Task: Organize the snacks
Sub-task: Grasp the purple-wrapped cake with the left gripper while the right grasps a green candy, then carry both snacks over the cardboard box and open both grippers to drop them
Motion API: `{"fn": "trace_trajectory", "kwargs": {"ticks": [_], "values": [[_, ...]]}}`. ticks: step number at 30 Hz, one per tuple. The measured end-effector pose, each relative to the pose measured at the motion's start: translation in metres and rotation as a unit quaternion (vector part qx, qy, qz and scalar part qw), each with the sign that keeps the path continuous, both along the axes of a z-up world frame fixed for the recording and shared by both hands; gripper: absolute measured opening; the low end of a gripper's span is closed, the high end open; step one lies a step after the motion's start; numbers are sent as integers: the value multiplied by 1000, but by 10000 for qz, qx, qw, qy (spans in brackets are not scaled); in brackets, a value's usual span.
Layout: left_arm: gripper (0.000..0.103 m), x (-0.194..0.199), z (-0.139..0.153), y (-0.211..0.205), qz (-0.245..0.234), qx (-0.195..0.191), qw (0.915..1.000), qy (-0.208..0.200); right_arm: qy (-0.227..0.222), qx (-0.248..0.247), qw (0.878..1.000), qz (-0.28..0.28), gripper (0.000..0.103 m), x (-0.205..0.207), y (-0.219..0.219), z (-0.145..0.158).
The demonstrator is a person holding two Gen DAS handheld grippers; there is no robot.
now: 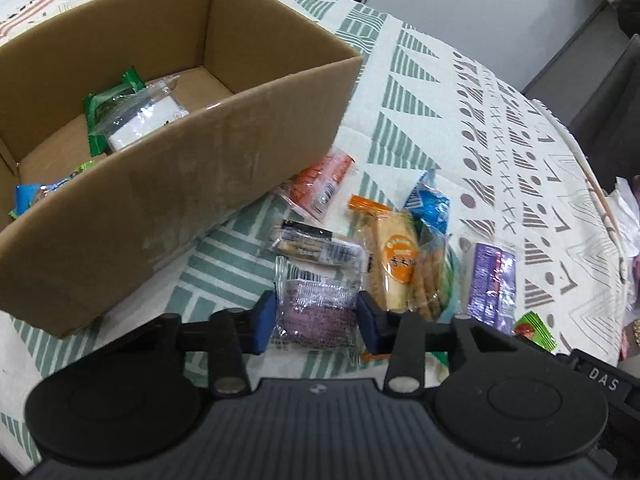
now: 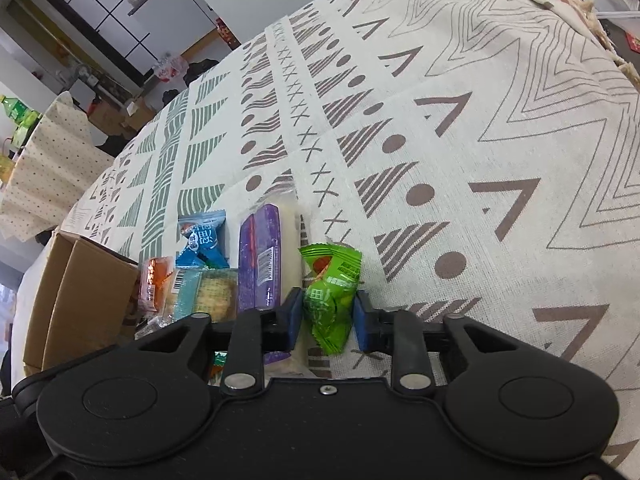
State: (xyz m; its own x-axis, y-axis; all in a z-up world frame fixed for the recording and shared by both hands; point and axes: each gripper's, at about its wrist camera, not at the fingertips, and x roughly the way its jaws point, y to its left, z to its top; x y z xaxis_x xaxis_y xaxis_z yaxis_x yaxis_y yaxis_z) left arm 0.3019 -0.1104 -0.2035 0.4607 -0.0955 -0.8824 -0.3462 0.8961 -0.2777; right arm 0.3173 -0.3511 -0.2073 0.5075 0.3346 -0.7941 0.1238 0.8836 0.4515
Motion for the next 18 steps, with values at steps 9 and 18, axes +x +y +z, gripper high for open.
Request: {"fn": "trace_trajectory", "kwargs": {"ticks": [9,18], "values": [[39,-15,33,7,14,30,9996,-265,-402,68,9991,-105,23,-7,-5,20],[39,-34,70,16,39,84,9980,-629,-756,273,9967,105,23,-16,3,41]]}}
